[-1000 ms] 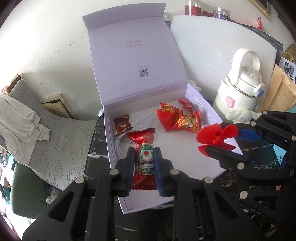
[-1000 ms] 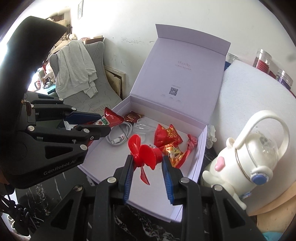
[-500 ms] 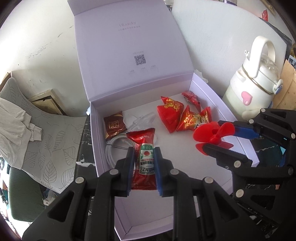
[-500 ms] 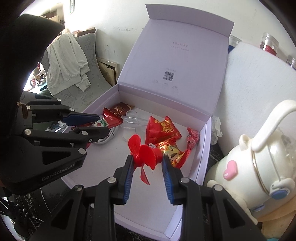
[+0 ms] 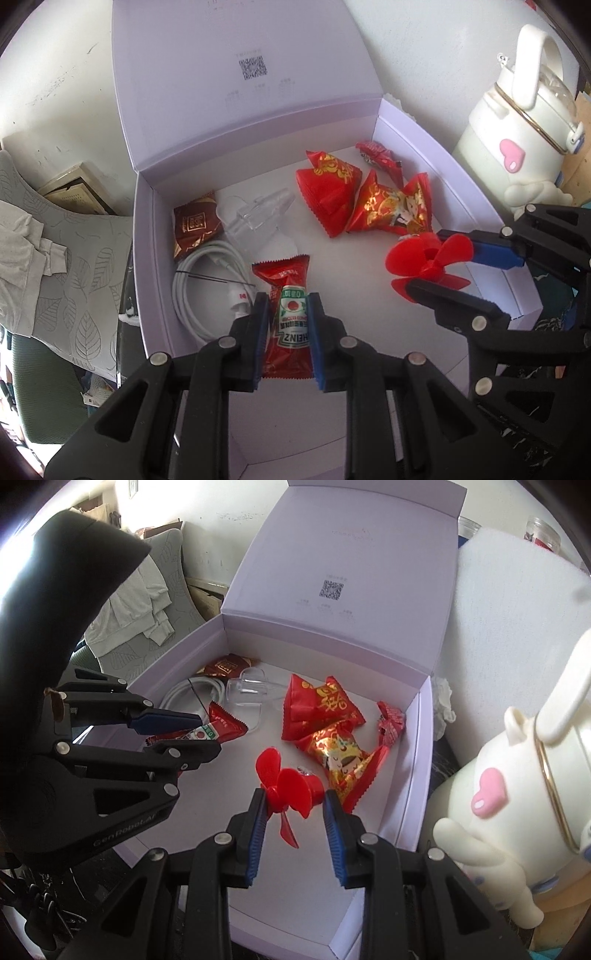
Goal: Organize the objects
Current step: 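Open the left tool releasing the sachet into the box while the right tool releases the fan inside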
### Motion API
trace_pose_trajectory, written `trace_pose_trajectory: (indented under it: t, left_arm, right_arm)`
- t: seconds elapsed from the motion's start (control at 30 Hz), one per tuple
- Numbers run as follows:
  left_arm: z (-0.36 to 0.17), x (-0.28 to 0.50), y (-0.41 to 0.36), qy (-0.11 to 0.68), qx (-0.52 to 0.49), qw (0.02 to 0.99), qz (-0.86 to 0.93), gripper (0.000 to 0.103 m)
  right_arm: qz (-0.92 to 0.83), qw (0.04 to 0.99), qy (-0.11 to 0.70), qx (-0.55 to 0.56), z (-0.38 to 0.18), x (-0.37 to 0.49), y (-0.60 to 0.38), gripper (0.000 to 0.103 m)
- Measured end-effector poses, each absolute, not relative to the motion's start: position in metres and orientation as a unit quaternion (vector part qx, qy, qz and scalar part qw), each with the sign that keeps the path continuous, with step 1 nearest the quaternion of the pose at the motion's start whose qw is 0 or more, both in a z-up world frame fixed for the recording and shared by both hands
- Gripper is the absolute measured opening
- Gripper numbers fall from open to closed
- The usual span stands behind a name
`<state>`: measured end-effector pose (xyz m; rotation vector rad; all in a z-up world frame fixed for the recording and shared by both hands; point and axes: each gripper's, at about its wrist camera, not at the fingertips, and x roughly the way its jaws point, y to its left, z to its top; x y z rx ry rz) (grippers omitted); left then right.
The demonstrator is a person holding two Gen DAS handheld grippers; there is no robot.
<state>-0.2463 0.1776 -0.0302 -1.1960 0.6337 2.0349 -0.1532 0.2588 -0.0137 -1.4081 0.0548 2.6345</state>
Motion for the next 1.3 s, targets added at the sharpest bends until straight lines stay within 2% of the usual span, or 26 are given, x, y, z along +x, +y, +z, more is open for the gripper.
trace_pose_trajectory:
  t: [1.3]
  left_arm:
    - [-0.043, -0.260, 0.190, 0.249, -0.468, 0.337, 0.778, 0.019]
  right_arm:
    - [0.863, 0.091, 0.033, -0.495, -0.026, -0.184, 0.277, 0.030]
